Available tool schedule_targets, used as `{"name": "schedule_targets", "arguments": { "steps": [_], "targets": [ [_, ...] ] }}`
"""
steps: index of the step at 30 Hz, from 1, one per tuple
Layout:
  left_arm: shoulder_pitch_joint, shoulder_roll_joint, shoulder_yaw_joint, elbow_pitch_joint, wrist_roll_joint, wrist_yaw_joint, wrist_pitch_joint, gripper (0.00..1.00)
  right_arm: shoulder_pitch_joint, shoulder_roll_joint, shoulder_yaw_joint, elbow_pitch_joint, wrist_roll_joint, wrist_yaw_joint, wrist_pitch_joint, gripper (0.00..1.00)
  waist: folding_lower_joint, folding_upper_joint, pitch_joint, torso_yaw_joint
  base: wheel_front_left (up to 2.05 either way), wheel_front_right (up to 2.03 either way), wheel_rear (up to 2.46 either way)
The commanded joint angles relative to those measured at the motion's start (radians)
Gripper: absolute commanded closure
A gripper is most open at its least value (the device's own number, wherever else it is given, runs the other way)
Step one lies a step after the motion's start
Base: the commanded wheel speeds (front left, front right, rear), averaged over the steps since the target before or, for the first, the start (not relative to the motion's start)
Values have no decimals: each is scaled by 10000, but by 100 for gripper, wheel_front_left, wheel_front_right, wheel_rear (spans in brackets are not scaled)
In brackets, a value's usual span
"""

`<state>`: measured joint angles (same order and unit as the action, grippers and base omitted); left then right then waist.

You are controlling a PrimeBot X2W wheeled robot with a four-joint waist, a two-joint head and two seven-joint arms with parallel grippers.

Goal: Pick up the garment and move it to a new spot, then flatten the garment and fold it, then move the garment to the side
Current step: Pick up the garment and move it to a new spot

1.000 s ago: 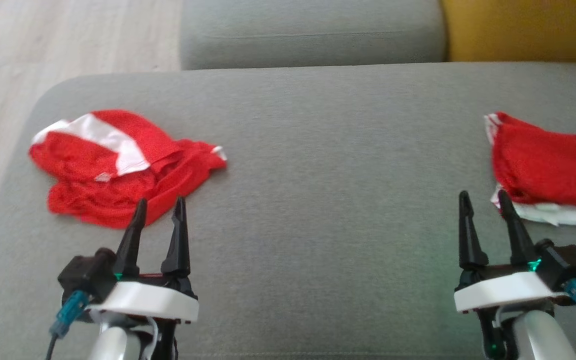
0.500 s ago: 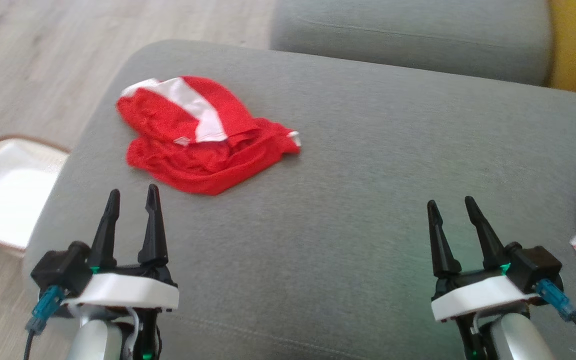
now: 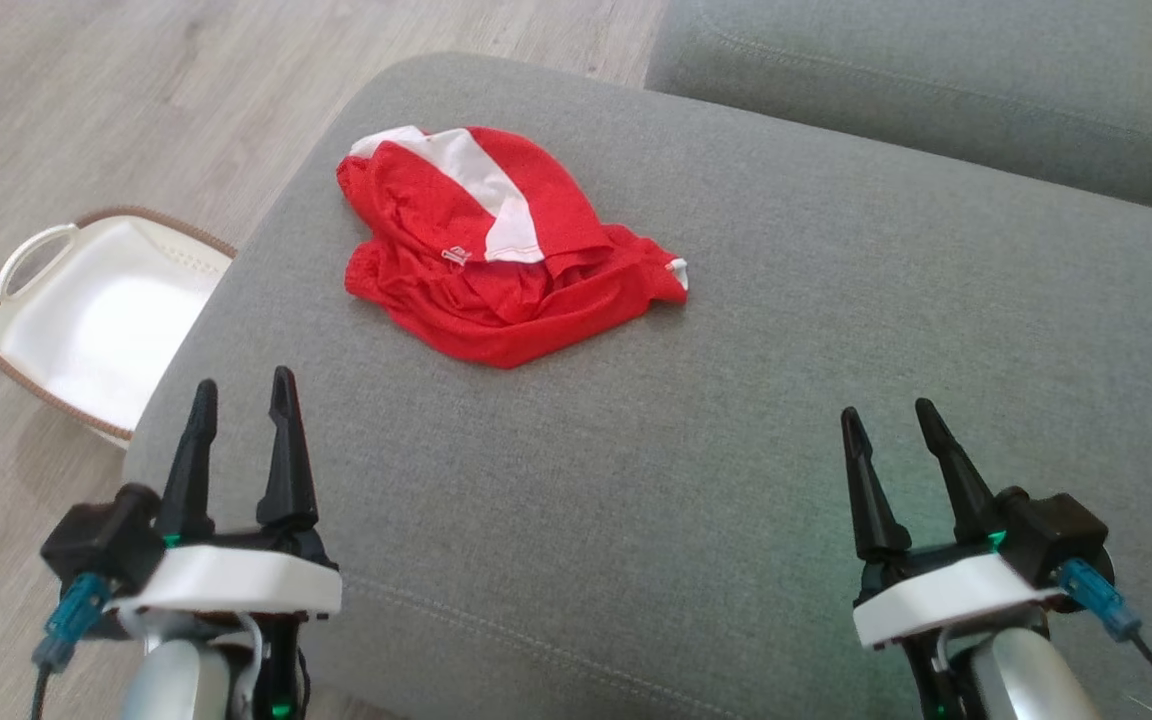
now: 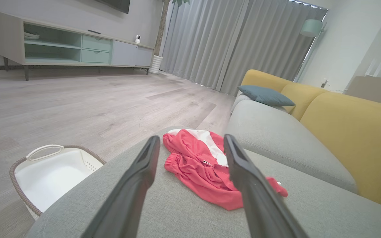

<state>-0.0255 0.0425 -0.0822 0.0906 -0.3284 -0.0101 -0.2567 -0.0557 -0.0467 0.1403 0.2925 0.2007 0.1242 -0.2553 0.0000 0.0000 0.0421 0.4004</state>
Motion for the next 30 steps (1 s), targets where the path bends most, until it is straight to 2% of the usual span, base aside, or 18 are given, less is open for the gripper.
{"name": "schedule_targets", "arguments": {
  "steps": [1, 8, 15, 18, 21, 26, 30],
  "targets": [
    [-478, 77, 394, -376, -70, -35, -51, 0, -519, -35, 226, -283, -90, 65, -65, 0, 0, 0, 50, 19, 0, 0, 0],
    [-690, 77, 840, -499, -26, -38, -51, 0, -631, -35, 190, -343, -119, 65, -65, 0, 0, 0, 526, -110, 0, 0, 0],
    [-1832, 77, 1529, 222, 246, -360, -51, 0, -1109, -35, -741, -862, -820, 65, -57, 0, 0, 0, 1637, -470, 0, 0, 0],
    [-2709, 189, 1652, 1193, 582, -547, -51, 0, -1393, -35, -1301, -1365, -1145, 65, 141, 0, 0, 0, 2199, -625, 0, 0, 0],
    [-3925, 605, 1527, 2730, 682, -743, 40, 0, -1689, -35, -1902, -2038, -1285, 65, 545, 0, 0, 0, 2771, -774, 0, 0, 0],
    [-6106, 1410, 937, 5003, 804, -1043, 997, 0, -2032, -35, -2575, -3287, -1671, 65, 1216, 0, 0, 0, 3599, -1054, 0, 0, 0],
    [-7494, 1804, 462, 6476, 633, -1165, 1662, 0, -2139, -35, -2764, -4008, -1823, 65, 1622, 0, 0, 0, 4117, -1269, 0, 0, 0]
  ]
}}
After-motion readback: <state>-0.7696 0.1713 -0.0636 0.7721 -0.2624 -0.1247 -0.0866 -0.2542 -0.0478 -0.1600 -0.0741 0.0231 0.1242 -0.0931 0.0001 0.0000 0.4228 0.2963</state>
